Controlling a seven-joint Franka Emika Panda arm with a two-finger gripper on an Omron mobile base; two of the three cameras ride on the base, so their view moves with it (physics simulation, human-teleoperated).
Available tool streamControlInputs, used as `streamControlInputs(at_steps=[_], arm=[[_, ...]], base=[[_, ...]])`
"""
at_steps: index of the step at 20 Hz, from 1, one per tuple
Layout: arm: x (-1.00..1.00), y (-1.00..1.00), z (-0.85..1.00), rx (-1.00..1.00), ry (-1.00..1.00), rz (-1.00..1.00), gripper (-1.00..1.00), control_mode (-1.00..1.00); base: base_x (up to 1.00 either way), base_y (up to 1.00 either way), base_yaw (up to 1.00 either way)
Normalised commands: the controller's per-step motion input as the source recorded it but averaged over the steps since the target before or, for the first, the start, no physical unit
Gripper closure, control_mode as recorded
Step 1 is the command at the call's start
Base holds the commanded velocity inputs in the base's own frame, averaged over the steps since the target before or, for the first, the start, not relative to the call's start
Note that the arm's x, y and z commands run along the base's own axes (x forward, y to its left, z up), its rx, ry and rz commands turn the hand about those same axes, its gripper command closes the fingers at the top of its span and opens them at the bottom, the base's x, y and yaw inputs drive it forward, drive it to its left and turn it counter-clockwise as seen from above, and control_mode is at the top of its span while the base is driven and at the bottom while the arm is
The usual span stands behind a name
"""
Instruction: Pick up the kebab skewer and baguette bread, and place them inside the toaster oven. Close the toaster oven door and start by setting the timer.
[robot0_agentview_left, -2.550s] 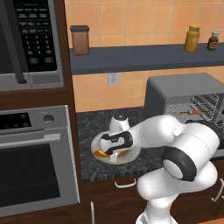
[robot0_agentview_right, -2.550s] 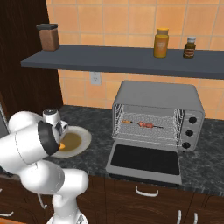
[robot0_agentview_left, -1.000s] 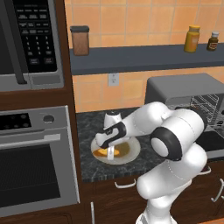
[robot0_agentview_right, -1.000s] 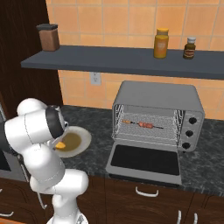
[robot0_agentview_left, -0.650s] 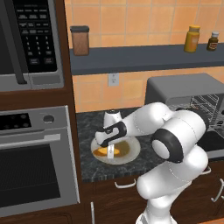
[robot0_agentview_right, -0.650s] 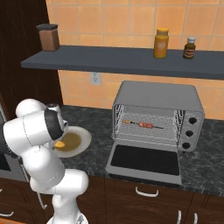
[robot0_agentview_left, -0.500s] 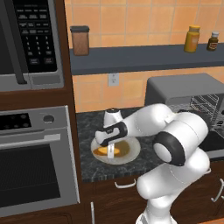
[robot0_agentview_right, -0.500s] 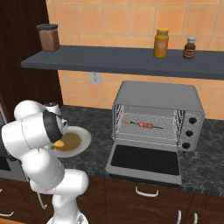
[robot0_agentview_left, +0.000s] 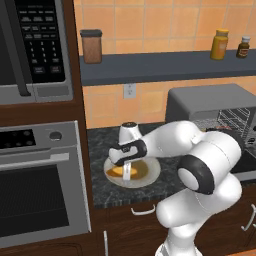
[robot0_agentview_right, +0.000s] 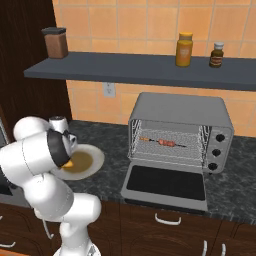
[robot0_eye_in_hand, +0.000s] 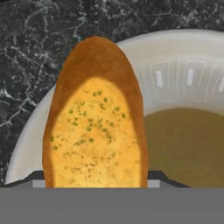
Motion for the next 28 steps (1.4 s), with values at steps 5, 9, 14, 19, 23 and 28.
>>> streamControlInputs(at_steps=[5, 9, 14, 19, 23, 28], arm=[[-0.47, -0.44, 0.55, 0.0, 0.0, -0.02, 1.0, -1.0], [-0.62, -0.56, 0.83, 0.0, 0.0, -0.13, 1.0, -1.0], [-0.7, -0.44, 0.81, 0.0, 0.0, -0.32, 1.0, -1.0], [-0.58, -0.39, 0.85, 0.0, 0.01, -0.48, 1.0, -1.0], [-0.41, -0.38, 0.85, 0.0, 0.01, -0.55, 1.0, -1.0], [-0.5, -0.44, 0.91, 0.01, 0.0, -0.58, 1.0, -1.0]], base=[[0.0, 0.0, 0.0], [0.0, 0.0, 0.0], [0.0, 0.0, 0.0], [0.0, 0.0, 0.0], [0.0, 0.0, 0.0], [0.0, 0.0, 0.0]])
